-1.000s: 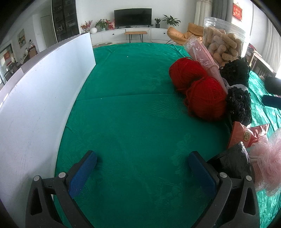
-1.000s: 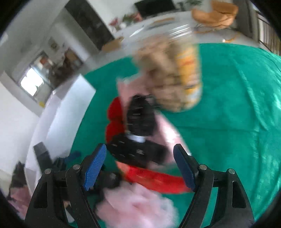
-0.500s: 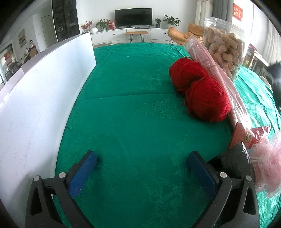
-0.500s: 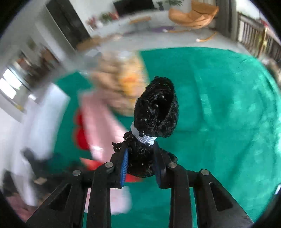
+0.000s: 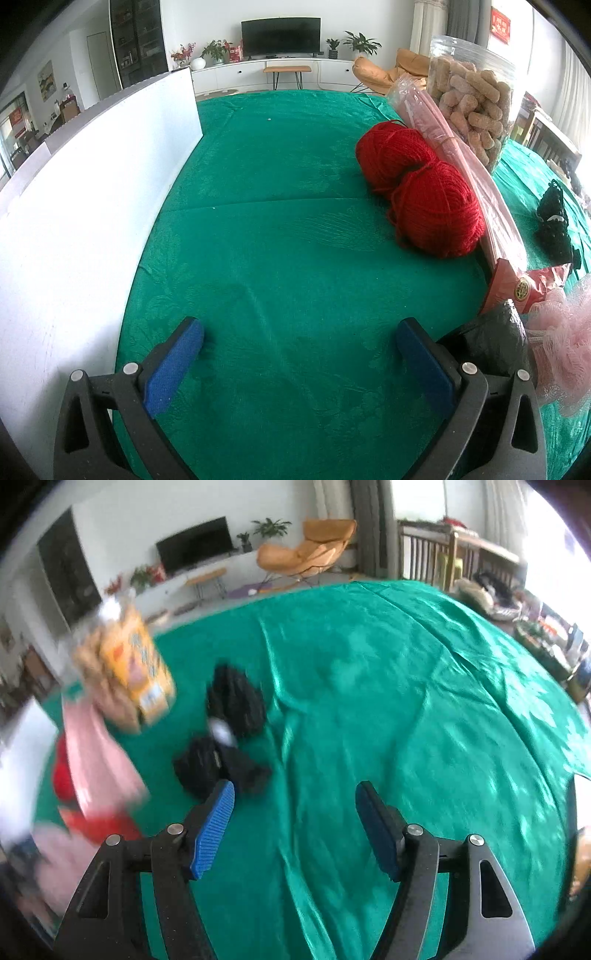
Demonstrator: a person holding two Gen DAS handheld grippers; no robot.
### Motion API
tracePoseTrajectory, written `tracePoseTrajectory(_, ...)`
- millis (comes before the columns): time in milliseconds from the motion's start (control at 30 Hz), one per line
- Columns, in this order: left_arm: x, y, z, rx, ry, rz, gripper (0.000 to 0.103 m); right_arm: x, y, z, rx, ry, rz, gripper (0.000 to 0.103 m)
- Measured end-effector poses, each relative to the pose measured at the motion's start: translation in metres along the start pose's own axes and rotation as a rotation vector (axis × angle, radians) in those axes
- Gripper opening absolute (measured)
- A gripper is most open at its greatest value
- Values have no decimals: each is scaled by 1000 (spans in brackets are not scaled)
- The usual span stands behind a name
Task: Organize soft objects
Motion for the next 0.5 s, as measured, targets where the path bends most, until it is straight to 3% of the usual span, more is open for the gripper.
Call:
tracePoseTrajectory(200,0,0,0,0,0,0,103,11,27,-10,8,115,117,71)
tracePoseTrajectory(500,0,0,0,0,-1,0,103,1,38,-16,-1,52,61,80)
Point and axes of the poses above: each gripper's, at about its wrist camera, not at the fingertips, and z roughly against the way its jaws point, x to its left, y to its underside, the point moved 3 cm from there along -z, roughly the way its jaws point, and after that the axes turned 8 degrees about y, right-handed, at the moved point
